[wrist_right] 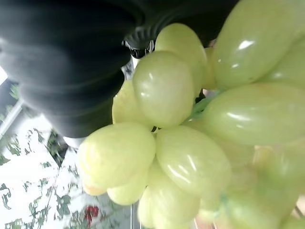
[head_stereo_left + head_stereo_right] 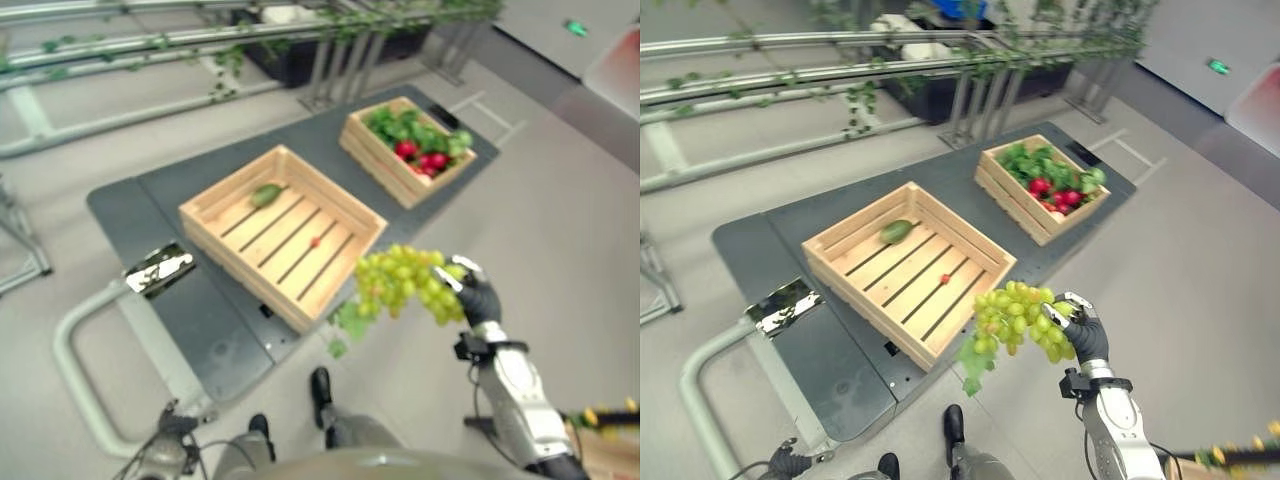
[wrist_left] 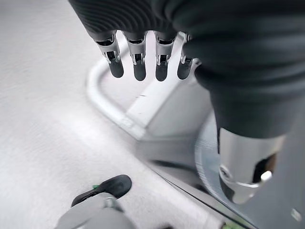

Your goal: Pick up the fruits from the basket on one side to the basket on the other side

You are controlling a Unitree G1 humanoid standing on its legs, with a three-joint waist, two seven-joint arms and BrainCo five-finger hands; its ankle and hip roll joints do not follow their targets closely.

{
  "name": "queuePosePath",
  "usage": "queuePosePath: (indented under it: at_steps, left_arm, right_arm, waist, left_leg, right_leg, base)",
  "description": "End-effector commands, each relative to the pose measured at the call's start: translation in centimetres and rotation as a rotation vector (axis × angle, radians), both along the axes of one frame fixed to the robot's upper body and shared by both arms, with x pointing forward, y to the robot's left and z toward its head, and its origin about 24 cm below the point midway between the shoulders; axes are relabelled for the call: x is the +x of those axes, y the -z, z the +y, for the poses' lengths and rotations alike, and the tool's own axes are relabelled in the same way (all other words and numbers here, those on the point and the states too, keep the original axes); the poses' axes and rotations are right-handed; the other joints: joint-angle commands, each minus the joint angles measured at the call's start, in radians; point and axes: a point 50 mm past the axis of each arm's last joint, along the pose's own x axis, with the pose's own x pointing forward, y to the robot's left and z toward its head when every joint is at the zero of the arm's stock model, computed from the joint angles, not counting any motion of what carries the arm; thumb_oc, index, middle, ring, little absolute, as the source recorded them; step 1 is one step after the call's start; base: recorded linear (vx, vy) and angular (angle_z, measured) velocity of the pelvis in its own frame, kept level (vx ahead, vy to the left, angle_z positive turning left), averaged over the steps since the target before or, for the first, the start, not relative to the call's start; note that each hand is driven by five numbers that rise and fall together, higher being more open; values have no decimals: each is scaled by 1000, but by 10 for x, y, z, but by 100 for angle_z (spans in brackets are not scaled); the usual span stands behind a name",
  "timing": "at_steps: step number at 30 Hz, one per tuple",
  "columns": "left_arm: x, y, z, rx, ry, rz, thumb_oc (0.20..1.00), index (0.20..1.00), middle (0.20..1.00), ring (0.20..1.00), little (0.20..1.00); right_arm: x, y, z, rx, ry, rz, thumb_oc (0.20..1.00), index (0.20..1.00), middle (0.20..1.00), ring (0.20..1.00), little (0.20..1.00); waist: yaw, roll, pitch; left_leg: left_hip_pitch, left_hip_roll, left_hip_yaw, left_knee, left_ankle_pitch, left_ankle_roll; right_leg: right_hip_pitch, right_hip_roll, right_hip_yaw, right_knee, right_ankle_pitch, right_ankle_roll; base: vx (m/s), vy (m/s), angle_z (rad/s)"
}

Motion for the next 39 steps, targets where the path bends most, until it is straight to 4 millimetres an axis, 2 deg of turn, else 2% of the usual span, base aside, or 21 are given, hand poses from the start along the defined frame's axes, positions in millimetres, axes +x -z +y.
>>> queuePosePath:
  at_steps: [1, 4, 7, 8, 10, 12, 14, 16, 17, 19, 20, 25, 26, 27, 29, 31, 32, 33, 34, 36, 39]
  left_arm:
    - [3, -9, 18, 71, 43, -3, 1000, 1000, 1000, 1000, 1000]
    - [1, -8, 17, 64, 56, 1, 1000, 1000, 1000, 1000, 1000]
    - [-1, -7, 15, 56, 54, 10, 1000, 1000, 1000, 1000, 1000]
    - [-6, -3, 11, 39, 58, 26, 1000, 1000, 1000, 1000, 1000]
    - [-7, -2, 9, 34, 60, 30, 1000, 1000, 1000, 1000, 1000]
    - [-11, 2, 4, 11, 51, 43, 1000, 1000, 1000, 1000, 1000]
    - [-15, 4, 2, 2, 47, 58, 1000, 1000, 1000, 1000, 1000]
    - [-17, 5, 0, -5, 43, 66, 1000, 1000, 1000, 1000, 1000]
    - [-19, 7, -1, -12, 36, 75, 1000, 1000, 1000, 1000, 1000]
    - [-26, 9, -3, -29, -3, 82, 1000, 1000, 1000, 1000, 1000]
    - [-28, 11, -6, -41, -22, 81, 1000, 1000, 1000, 1000, 1000]
    - [-34, 17, -21, -89, -51, 86, 1000, 1000, 1000, 1000, 1000]
    - [-34, 17, -21, -89, -51, 86, 1000, 1000, 1000, 1000, 1000]
    - [-33, 19, -30, -112, -50, 77, 1000, 1000, 1000, 1000, 1000]
    - [-32, 21, -35, -125, -41, 76, 1000, 1000, 1000, 1000, 1000]
    - [-27, 22, -47, -155, -38, 54, 1000, 1000, 1000, 1000, 1000]
    - [-27, 22, -49, -160, -39, 53, 1000, 1000, 1000, 1000, 1000]
    - [-27, 22, -49, -160, -39, 52, 1000, 1000, 1000, 1000, 1000]
    - [-25, 22, -53, -170, -51, 39, 1000, 1000, 1000, 1000, 1000]
    - [-26, 22, -53, -175, -74, 29, 1000, 1000, 1000, 1000, 1000]
    - [-21, 21, -53, -185, -88, 15, 1000, 1000, 1000, 1000, 1000]
  right_arm:
    - [9, -38, -11, -15, 53, -209, 200, 200, 200, 200, 200]
    - [6, -35, -12, -10, 61, -197, 200, 200, 200, 200, 200]
    - [5, -33, -12, -6, 60, -189, 200, 200, 200, 200, 200]
    - [4, -31, -13, -2, 68, -182, 200, 200, 200, 200, 200]
    - [4, -31, -13, -7, 71, -180, 200, 200, 200, 200, 200]
    - [4, -31, -12, -18, 70, -178, 200, 200, 200, 200, 200]
    - [2, -32, -13, -31, 71, -180, 200, 200, 200, 200, 200]
    - [1, -34, -15, -43, 72, -188, 200, 200, 200, 200, 200]
    - [0, -36, -14, -40, 69, -195, 200, 200, 200, 200, 200]
    - [2, -40, -11, -54, 48, -208, 200, 200, 200, 200, 200]
    - [2, -41, -11, -68, 37, -213, 200, 200, 200, 200, 200]
    - [3, -48, -12, -143, -17, -219, 200, 200, 200, 200, 200]
    - [3, -48, -12, -143, -17, -219, 200, 200, 200, 200, 200]
    - [1, -52, -13, -151, -35, -227, 200, 200, 200, 200, 200]
    - [1, -53, -13, -162, -46, -229, 200, 200, 200, 200, 200]
    - [1, -58, -16, -195, -59, -241, 200, 200, 200, 200, 200]
    - [0, -59, -18, -198, -58, -245, 200, 200, 200, 200, 200]
    - [1, -59, -18, -198, -58, -245, 200, 200, 200, 200, 200]
    - [3, -59, -18, -205, -55, -241, 200, 200, 200, 200, 200]
    - [6, -56, -15, -204, -59, -237, 200, 200, 200, 200, 200]
    - [9, -57, -12, -186, -69, -246, 200, 200, 200, 200, 200]
  waist:
    - [20, -6, -27]
    - [44, -1, -50]
    - [56, 0, -63]
    - [62, 1, -73]
    - [64, -1, -76]
    - [72, -4, -81]
    - [69, -11, -88]
    - [64, -6, -88]
    - [69, -2, -86]
    - [79, 4, -80]
    - [78, 12, -75]
    - [71, 58, -52]
    - [72, 59, -51]
    - [64, 77, -37]
    - [59, 88, -26]
    - [61, 99, 3]
    - [60, 100, 13]
    - [59, 100, 11]
    - [81, 92, 31]
    - [115, 89, 35]
    - [120, 87, 23]
  left_leg:
    - [11, -28, -252, -99, 16, -107]
    - [7, 3, -177, -110, 21, -107]
    - [1, 23, -133, -117, 32, -112]
    - [3, 36, -96, -116, 31, -112]
    - [7, 39, -77, -123, 33, -113]
    - [16, 47, -18, -136, 42, -114]
    - [21, 44, 16, -147, 47, -113]
    - [24, 50, 42, -154, 57, -114]
    - [30, 60, 59, -154, 60, -116]
    - [52, 71, 110, -164, 60, -127]
    - [60, 86, 133, -160, 64, -133]
    - [82, 127, 152, -129, 75, -157]
    - [83, 127, 153, -129, 75, -157]
    - [84, 142, 141, -112, 77, -168]
    - [81, 145, 127, -90, 71, -171]
    - [50, 124, 28, -15, 45, -186]
    - [49, 111, -2, 9, 27, -188]
    - [45, 111, -3, 8, 32, -188]
    - [20, 43, -128, 93, -6, -192]
    - [-4, -46, -278, 90, -16, -175]
    - [-25, -109, -329, 64, -6, -147]
  right_leg:
    - [67, 11, 8, -20, 46, -12]
    - [141, -18, -36, -3, 7, -17]
    - [168, -48, -59, -9, 5, -16]
    - [191, -78, -69, -8, 19, -12]
    - [198, -90, -71, -16, 29, -7]
    - [211, -121, -106, -31, 59, 6]
    - [218, -105, -103, -39, 45, 13]
    - [213, -67, -98, -41, 2, 1]
    - [214, -57, -118, -46, -31, -15]
    - [220, -77, -208, -88, -27, -21]
    - [222, -75, -213, -106, -28, -25]
    - [244, -21, -154, -120, -71, -63]
    - [244, -21, -153, -120, -71, -63]
    - [249, 8, -125, -121, -82, -84]
    - [253, 19, -117, -124, -83, -91]
    - [248, 43, -101, -118, -81, -112]
    - [254, 51, -100, -114, -84, -117]
    - [250, 51, -101, -115, -81, -117]
    - [251, 65, -71, -101, -84, -128]
    - [256, 98, -12, -99, -89, -139]
    - [260, 132, 50, -127, -65, -141]
  base:
    - [-199, 40, -84]
    - [-195, 43, -90]
    - [-150, 1, -117]
    - [-137, -13, -157]
    - [-98, -21, -168]
    - [-81, -42, -93]
    - [-69, -33, -46]
    - [-31, -50, -68]
    - [-21, -60, -70]
    - [-82, -110, -69]
    - [-58, -133, -78]
    - [-11, -144, -43]
    - [-31, -196, -29]
    - [-19, -138, -35]
    - [-38, -181, -34]
    - [-41, -283, -37]
    - [3, -171, -21]
    - [39, -213, -11]
    - [26, -233, -22]
    - [72, -246, -62]
    - [65, -121, -96]
